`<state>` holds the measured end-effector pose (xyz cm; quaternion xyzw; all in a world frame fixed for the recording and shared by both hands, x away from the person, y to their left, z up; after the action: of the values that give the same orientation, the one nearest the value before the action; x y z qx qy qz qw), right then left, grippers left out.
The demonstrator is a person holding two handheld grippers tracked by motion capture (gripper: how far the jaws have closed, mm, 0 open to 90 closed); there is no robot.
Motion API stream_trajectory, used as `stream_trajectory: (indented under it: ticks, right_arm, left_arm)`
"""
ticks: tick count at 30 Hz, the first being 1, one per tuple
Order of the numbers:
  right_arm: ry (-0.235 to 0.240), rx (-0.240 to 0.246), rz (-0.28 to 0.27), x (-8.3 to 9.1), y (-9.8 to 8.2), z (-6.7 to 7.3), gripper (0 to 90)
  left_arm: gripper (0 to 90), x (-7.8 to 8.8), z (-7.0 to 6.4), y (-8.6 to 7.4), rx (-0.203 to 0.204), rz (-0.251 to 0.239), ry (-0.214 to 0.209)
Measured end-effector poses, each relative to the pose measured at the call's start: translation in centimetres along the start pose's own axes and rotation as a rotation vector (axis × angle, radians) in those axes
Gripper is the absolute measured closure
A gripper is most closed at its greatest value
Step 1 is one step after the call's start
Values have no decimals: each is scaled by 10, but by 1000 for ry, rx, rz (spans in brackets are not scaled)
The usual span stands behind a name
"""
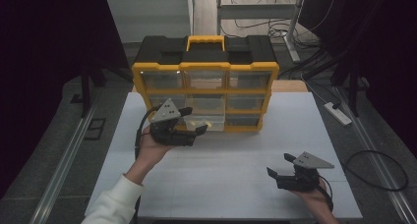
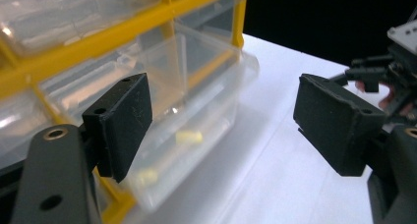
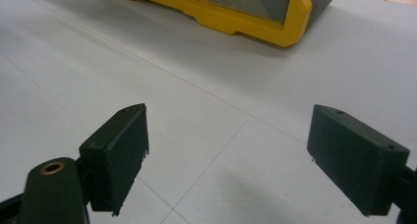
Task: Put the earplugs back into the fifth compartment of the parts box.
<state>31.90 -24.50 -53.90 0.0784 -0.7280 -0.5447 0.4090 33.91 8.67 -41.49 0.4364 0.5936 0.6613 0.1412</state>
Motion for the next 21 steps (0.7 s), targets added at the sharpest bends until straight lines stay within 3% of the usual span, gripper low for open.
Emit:
stream_trajectory:
  ticks: [5, 15, 21]
  right_arm:
    - [-4, -2, -4, 3, -2, 0, 167]
    - [-19, -14, -7, 6, -5, -1, 168]
    - [-34, -14, -19, 10, -6, -1, 168]
  left_arm:
    - [219, 15, 1, -26, 11, 0, 22]
    - [212, 37, 23, -103, 75, 44, 96]
    - [211, 46, 28, -136, 111, 80, 106]
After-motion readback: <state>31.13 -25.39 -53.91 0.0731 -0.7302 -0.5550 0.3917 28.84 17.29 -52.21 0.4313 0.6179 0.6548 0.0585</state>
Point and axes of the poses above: each handheld gripper's, and its own axes: x roughly backward along the jaws, y roughly out of its top, z roughly to its left, the point moved 7 cm from there along -x, roughly forward along the jaws, and after that the axes turned 5 degrees about x, right-handed, at the moved point
